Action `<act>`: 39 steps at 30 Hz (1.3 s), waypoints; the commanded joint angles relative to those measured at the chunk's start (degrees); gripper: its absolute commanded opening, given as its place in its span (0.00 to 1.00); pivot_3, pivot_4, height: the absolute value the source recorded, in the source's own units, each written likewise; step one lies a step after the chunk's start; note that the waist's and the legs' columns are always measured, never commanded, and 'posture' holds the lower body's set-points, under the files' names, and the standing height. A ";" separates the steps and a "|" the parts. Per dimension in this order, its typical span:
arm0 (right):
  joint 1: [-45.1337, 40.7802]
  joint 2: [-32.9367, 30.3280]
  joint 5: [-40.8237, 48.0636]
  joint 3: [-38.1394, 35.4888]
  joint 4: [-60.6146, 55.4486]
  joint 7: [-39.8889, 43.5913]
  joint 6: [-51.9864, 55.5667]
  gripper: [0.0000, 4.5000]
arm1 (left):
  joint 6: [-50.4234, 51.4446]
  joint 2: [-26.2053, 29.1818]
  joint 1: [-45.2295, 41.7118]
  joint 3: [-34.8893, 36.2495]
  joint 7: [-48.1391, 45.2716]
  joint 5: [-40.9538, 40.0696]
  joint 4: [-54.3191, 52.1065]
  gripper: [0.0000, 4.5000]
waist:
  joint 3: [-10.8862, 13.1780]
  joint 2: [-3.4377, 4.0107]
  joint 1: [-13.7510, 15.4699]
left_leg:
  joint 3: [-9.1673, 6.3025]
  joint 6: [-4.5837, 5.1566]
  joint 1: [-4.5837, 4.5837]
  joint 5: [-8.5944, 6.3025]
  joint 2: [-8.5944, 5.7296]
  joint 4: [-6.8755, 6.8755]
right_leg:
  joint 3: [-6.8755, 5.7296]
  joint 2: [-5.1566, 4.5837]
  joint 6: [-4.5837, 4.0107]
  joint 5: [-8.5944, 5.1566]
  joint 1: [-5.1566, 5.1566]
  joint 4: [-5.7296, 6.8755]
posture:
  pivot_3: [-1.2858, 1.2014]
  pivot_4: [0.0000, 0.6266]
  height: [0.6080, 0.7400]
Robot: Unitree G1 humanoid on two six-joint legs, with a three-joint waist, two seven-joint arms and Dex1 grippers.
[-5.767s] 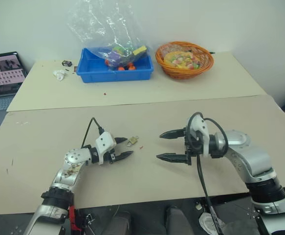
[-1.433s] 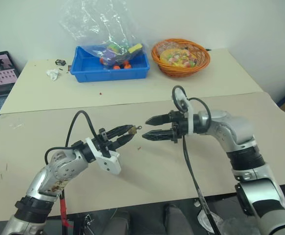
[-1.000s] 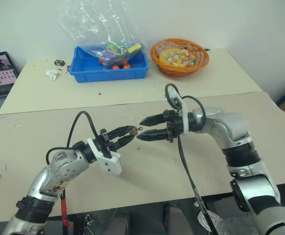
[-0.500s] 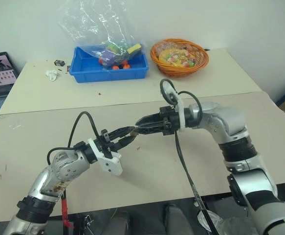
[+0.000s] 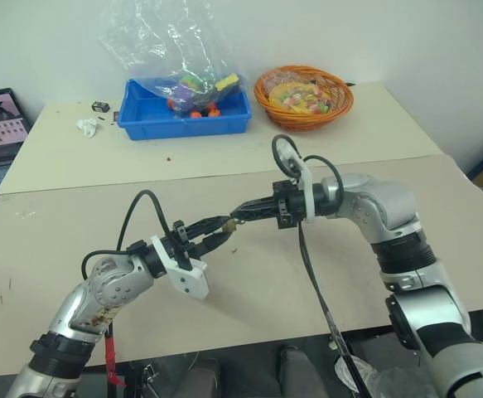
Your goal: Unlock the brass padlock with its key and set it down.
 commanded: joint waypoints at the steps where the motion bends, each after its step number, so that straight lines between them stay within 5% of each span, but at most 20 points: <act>1: -1.33 0.34 0.98 -2.32 -1.47 -0.77 0.45 0.24 | 0.29 -0.15 -0.23 0.76 0.29 -0.81 -1.26 0.18 | 0.00 0.00 0.02 | 0.00 0.00 0.00 0.00 0.00 0.00 | 0.00 0.00 0.00 0.00 0.00 0.00 | 0.52 0.24 1.00; 4: -1.61 0.11 1.33 -2.76 -1.23 -0.91 1.14 0.47 | 0.34 -0.10 -0.12 0.67 0.24 -0.95 -1.41 0.18 | 0.00 0.00 0.05 | 0.00 0.00 0.00 0.00 0.00 0.02 | 0.00 0.00 0.00 0.00 0.00 0.00 | 0.52 0.24 1.00; 38: 2.14 -1.10 1.43 -1.62 -2.33 1.01 2.48 0.47 | 0.70 -0.09 0.22 0.80 0.07 -0.77 -2.54 0.18 | 0.00 0.00 0.03 | 0.00 0.00 0.00 0.00 0.00 0.04 | 0.00 0.00 0.00 0.00 0.01 0.01 | 0.52 0.24 1.00; 39: 2.16 -1.12 1.46 -1.64 -2.38 0.99 2.54 0.42 | 0.73 -0.09 0.27 0.81 0.05 -0.77 -2.59 0.18 | 0.00 0.00 0.03 | 0.00 0.00 0.00 0.00 0.00 0.04 | 0.00 0.00 0.00 0.00 0.01 0.01 | 0.52 0.24 1.00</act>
